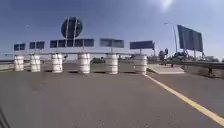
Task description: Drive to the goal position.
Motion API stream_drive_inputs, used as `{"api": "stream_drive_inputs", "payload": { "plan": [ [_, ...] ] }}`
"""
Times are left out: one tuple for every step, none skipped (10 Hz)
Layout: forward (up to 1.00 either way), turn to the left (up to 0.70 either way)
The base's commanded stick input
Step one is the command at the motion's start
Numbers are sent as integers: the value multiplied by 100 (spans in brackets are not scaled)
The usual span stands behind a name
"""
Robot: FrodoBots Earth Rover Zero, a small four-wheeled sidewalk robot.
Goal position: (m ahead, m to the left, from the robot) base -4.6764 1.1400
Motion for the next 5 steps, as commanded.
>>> {"api": "stream_drive_inputs", "payload": {
  "plan": [
    [0,0],
    [0,0],
    [0,0],
    [0,0],
    [0,45]
  ]
}}
